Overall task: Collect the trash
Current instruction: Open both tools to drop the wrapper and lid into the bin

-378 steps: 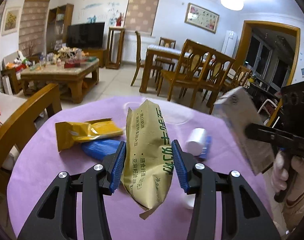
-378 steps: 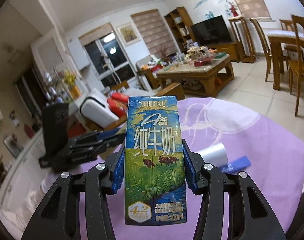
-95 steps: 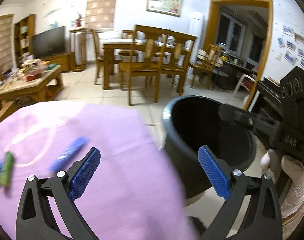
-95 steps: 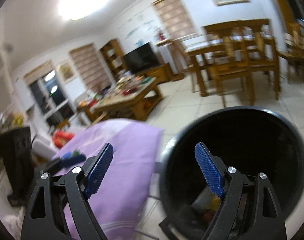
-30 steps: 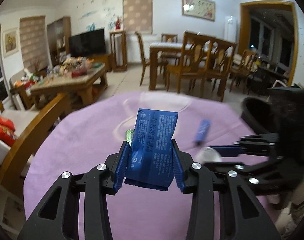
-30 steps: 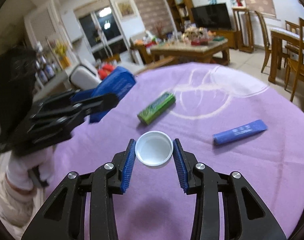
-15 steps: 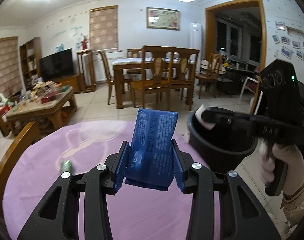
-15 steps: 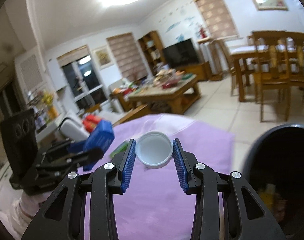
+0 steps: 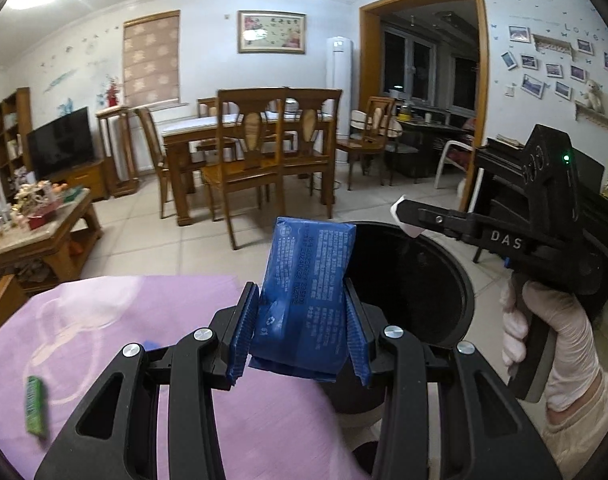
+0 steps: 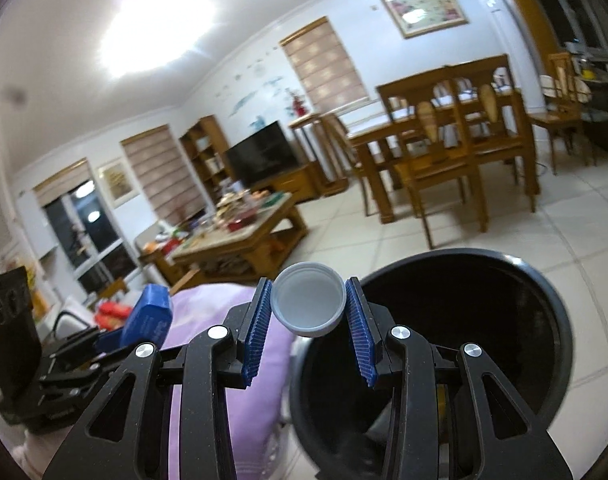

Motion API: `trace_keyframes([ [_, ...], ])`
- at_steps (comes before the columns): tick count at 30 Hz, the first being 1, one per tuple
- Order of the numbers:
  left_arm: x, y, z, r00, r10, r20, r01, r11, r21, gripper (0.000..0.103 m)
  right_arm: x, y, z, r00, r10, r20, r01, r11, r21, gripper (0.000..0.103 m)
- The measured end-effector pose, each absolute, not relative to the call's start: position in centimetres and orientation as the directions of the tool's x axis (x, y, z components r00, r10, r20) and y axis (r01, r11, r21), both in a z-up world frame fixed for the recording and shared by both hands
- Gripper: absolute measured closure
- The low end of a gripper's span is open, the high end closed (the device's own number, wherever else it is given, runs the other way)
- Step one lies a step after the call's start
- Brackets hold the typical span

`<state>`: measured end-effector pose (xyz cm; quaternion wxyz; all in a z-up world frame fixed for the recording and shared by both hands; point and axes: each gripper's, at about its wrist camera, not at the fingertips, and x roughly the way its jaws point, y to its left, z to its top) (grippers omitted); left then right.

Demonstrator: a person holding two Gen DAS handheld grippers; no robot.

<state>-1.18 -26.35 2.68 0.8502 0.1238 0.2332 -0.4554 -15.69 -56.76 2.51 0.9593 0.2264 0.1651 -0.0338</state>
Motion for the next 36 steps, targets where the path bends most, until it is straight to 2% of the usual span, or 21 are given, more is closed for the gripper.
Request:
trace_keyframes([
  [7,-0.4,-31.7,0.9,0.39,-0.748,-0.536,0.865,0.497,-0.065,0.062,-16.1,-60.6,0.5,0.931,-0.049,-0.361,0.217,0.87,0.443,0.065],
  [14,0.4,-36.1,-2.0,0.328,-0.727,-0.603,0.879,0.468,-0.086,0.062,-16.2,-63.7,-1.9,0.912,-0.077,-0.404,0.283,0.831,0.48,0.065],
  [22,1.2,-37.8,-3.9,0.293,-0.697,-0.655,0.874,0.473,-0.113,0.062,-15.8,-64.8,-3.8,0.893,-0.085,-0.442,0.323,0.804,0.499,0.065],
  [28,1.2,-38.1,-3.9,0.312,-0.678,-0.666,0.862,0.497,-0.101,0.057,-15.1,-64.7,-4.6,0.878,-0.076,-0.472,0.338,0.798,0.5,0.065],
  [30,1.4,-38.2,-4.0,0.313,-0.673,-0.67,0.86,0.501,-0.1,0.055,-14.9,-64.7,-4.7,0.876,-0.074,-0.476,0.338,0.798,0.499,0.065],
  [32,1.5,-38.3,-3.9,0.316,-0.667,-0.675,0.859,0.503,-0.094,0.042,-14.8,-64.7,-4.7,0.876,-0.074,-0.477,0.34,0.797,0.499,0.064],
  [33,1.4,-38.3,-3.9,0.324,-0.666,-0.672,0.858,0.506,-0.087,0.038,-14.8,-64.7,-4.6,0.876,-0.075,-0.476,0.34,0.797,0.499,0.063],
  [35,1.1,-38.1,-3.5,0.335,-0.672,-0.661,0.859,0.506,-0.079,0.029,-15.0,-64.8,-4.6,0.878,-0.08,-0.473,0.341,0.796,0.5,0.057],
  [36,1.1,-38.2,-3.5,0.338,-0.672,-0.659,0.858,0.507,-0.076,0.026,-15.0,-64.9,-4.5,0.878,-0.084,-0.471,0.344,0.795,0.5,0.049],
])
